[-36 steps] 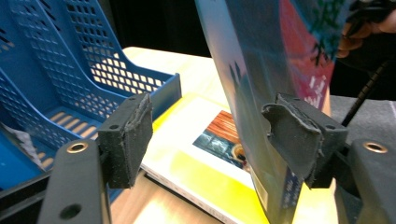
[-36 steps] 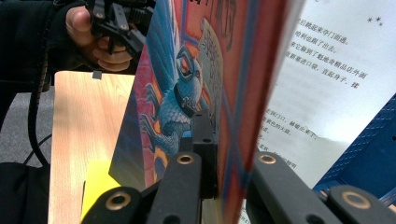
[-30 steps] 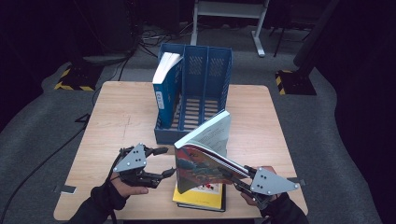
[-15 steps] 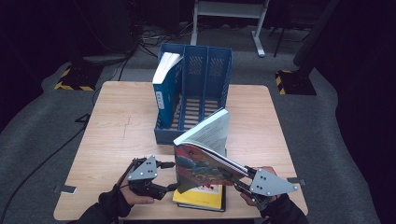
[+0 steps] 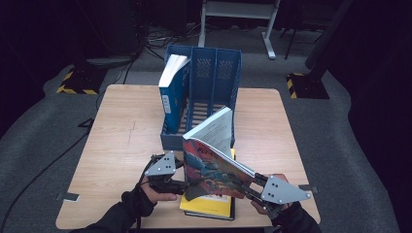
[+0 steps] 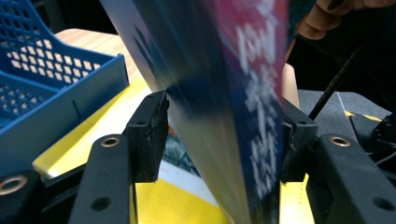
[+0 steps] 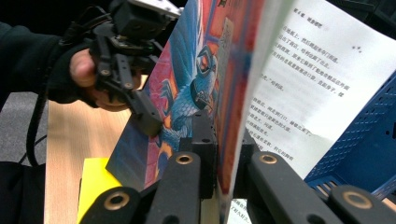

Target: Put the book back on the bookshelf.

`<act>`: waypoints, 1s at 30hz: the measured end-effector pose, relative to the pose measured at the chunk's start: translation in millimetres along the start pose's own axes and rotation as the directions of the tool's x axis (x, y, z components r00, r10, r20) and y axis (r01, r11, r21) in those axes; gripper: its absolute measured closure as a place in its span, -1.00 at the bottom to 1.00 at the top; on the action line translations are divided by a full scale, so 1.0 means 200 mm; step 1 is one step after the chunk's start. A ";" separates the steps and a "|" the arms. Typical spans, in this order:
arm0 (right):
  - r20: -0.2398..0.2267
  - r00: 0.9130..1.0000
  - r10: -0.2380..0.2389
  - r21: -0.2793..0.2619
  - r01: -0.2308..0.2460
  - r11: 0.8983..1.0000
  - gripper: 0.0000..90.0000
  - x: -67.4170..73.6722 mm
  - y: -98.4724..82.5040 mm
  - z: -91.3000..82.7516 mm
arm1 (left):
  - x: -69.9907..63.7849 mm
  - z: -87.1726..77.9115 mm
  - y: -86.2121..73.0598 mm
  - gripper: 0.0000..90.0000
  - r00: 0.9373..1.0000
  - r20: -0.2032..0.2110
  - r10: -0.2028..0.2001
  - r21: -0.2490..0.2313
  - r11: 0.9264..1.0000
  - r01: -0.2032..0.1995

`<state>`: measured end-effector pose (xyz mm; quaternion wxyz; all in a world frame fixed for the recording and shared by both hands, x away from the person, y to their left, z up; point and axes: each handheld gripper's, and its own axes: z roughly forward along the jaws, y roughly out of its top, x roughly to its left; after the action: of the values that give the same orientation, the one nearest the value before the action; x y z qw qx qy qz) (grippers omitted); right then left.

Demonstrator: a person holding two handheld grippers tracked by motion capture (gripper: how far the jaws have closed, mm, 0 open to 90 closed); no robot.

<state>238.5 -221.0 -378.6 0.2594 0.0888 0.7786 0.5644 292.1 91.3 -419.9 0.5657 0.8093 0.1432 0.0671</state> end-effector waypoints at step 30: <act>0.130 0.991 0.015 0.022 -0.018 1.000 0.60 -0.05 -0.06 -0.05 | -0.07 0.03 0.24 0.55 0.984 -0.015 0.178 -0.081 0.981 -0.179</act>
<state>243.4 -237.2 -385.2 0.3040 0.1348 0.7658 0.5504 288.4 66.6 -375.4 0.5896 0.7947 0.0695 0.1268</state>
